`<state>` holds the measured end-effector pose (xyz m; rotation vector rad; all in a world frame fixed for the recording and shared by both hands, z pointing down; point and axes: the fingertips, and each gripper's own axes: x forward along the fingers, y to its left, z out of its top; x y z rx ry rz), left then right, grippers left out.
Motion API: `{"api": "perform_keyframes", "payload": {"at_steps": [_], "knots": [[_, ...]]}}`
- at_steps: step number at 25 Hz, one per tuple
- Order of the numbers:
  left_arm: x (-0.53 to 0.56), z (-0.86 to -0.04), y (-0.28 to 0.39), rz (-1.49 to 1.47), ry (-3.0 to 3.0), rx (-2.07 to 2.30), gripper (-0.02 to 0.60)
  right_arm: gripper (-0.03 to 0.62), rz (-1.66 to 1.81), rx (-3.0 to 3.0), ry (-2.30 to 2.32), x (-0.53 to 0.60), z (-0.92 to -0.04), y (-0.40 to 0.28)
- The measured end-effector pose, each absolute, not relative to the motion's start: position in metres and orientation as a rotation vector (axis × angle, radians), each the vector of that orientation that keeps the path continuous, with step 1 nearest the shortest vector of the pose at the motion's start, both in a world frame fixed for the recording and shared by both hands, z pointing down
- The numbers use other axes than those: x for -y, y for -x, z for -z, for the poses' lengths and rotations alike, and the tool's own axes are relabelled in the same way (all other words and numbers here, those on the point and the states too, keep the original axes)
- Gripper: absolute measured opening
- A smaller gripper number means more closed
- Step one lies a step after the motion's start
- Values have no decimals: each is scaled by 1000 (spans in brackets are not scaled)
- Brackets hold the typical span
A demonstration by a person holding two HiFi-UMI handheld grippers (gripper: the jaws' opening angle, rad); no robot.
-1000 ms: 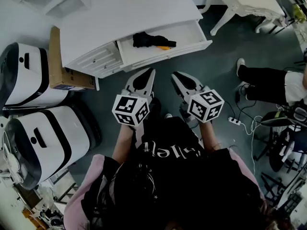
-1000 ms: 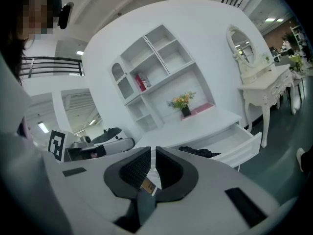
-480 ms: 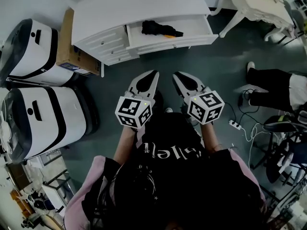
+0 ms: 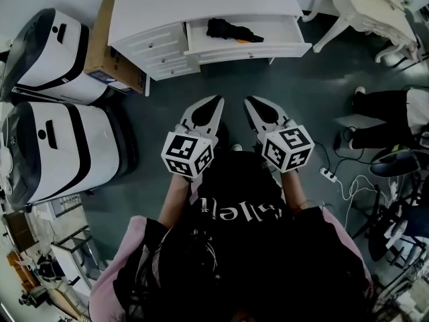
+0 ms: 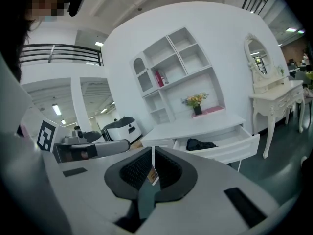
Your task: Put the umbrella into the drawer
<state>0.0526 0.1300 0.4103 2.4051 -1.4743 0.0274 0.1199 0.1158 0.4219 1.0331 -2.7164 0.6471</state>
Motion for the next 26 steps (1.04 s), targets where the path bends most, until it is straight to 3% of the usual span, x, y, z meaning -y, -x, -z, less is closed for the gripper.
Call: {"api": "perform_keyframes", "payload": {"at_steps": [26], "knots": [[-144, -408, -57, -27, -2407, 1485, 17, 52, -614, 2702, -997, -133, -425, -120]]}}
